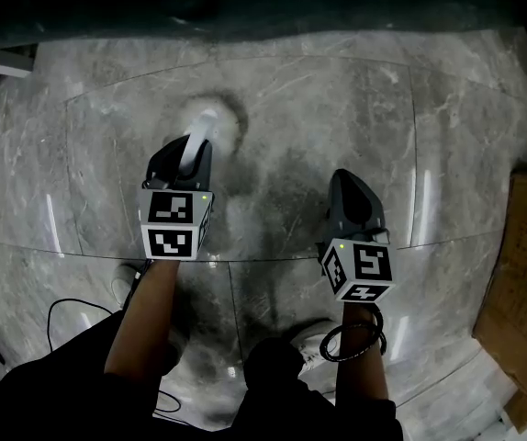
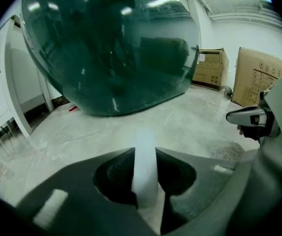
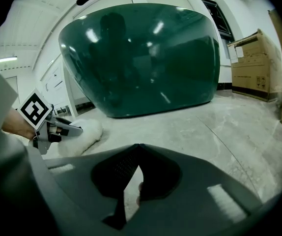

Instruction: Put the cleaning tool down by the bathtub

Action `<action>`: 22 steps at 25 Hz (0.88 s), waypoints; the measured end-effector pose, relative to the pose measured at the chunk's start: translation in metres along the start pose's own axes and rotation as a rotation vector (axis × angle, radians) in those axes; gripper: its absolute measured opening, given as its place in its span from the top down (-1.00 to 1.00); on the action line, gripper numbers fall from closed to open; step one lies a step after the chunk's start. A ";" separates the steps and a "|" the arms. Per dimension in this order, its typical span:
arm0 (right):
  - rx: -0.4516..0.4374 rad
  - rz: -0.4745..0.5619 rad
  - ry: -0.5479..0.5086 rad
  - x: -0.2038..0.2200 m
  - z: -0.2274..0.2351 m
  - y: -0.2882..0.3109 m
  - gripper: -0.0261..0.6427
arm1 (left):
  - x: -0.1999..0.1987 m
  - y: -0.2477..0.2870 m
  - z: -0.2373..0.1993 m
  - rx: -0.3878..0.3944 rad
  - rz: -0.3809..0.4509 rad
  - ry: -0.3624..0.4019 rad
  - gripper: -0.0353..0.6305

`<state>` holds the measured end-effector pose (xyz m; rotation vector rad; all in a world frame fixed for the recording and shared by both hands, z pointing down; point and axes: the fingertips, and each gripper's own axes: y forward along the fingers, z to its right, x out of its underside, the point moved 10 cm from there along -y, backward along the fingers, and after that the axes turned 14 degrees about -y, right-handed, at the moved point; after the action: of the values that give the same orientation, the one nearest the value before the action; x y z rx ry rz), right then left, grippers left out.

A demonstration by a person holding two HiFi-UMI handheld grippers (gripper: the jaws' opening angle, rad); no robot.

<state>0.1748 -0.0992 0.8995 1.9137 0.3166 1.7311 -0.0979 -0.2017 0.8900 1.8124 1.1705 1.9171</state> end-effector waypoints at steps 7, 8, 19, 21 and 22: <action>-0.003 0.009 -0.018 -0.003 -0.001 0.004 0.87 | -0.001 0.006 0.001 -0.007 -0.021 0.015 0.62; -0.003 0.010 -0.019 -0.004 -0.001 0.004 0.87 | -0.001 0.006 0.001 -0.008 -0.021 0.018 0.62; 0.011 0.008 -0.036 -0.008 -0.001 -0.001 0.87 | -0.001 0.003 -0.001 0.009 0.004 0.026 0.61; 0.010 0.010 -0.036 -0.009 -0.001 -0.002 0.87 | -0.002 0.002 -0.003 0.013 0.005 0.028 0.54; 0.008 0.010 -0.040 -0.010 -0.002 -0.002 0.87 | -0.002 0.002 -0.004 0.017 0.004 0.030 0.51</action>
<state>0.1721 -0.1024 0.8901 1.9563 0.2995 1.6978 -0.1000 -0.2057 0.8900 1.8014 1.1974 1.9491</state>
